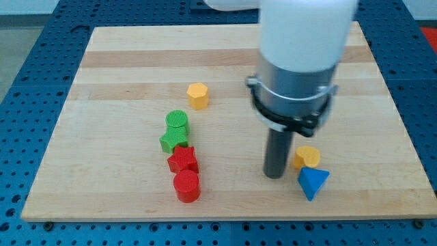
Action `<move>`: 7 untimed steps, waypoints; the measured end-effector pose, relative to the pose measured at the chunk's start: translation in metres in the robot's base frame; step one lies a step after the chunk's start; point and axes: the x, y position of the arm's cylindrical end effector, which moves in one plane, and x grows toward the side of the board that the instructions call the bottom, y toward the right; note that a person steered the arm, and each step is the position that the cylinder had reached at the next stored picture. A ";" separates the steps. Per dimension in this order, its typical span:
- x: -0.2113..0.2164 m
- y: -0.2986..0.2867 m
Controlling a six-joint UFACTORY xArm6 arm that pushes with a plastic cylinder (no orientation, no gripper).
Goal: Move the yellow heart slightly up
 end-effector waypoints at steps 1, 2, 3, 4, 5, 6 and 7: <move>0.021 0.027; 0.025 0.032; 0.007 0.029; -0.017 0.028; -0.027 0.028; -0.028 0.027; -0.034 0.027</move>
